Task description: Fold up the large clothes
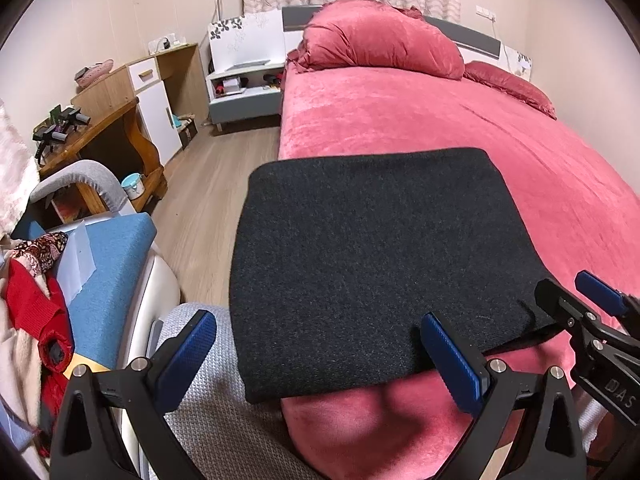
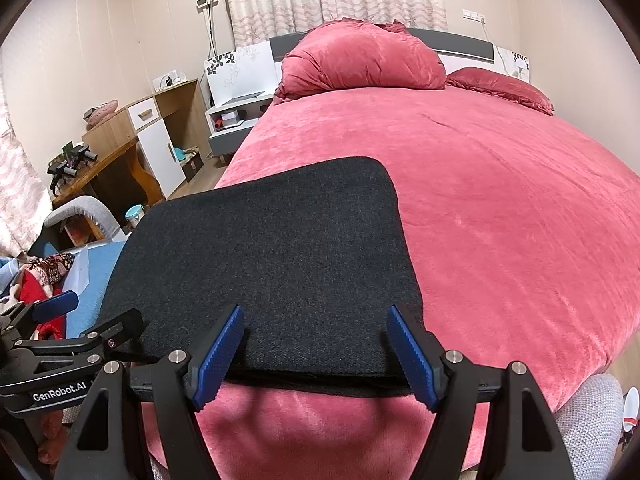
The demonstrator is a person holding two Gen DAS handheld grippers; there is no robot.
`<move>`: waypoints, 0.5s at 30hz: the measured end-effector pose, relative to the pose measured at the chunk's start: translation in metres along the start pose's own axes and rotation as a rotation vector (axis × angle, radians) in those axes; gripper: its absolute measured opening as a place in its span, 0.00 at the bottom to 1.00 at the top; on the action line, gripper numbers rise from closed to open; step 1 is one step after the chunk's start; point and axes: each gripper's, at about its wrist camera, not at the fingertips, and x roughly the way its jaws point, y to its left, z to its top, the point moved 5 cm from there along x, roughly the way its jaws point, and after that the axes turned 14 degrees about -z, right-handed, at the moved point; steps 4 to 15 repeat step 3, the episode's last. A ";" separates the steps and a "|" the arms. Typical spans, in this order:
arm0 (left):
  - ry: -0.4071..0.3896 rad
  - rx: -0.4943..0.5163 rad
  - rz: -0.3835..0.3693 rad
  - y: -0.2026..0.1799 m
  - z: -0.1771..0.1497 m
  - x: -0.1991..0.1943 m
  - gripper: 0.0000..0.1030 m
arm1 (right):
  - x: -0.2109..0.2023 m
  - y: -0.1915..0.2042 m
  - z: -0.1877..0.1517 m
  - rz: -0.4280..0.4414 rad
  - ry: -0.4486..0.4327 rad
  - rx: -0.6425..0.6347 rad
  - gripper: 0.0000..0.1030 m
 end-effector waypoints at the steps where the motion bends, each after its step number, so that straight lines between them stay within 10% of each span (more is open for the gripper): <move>1: -0.001 -0.001 0.001 0.000 0.000 0.000 1.00 | 0.000 0.000 0.000 0.001 0.001 0.001 0.73; 15: 0.004 0.001 0.002 0.000 0.000 0.001 1.00 | 0.001 0.000 0.000 0.002 0.003 0.006 0.73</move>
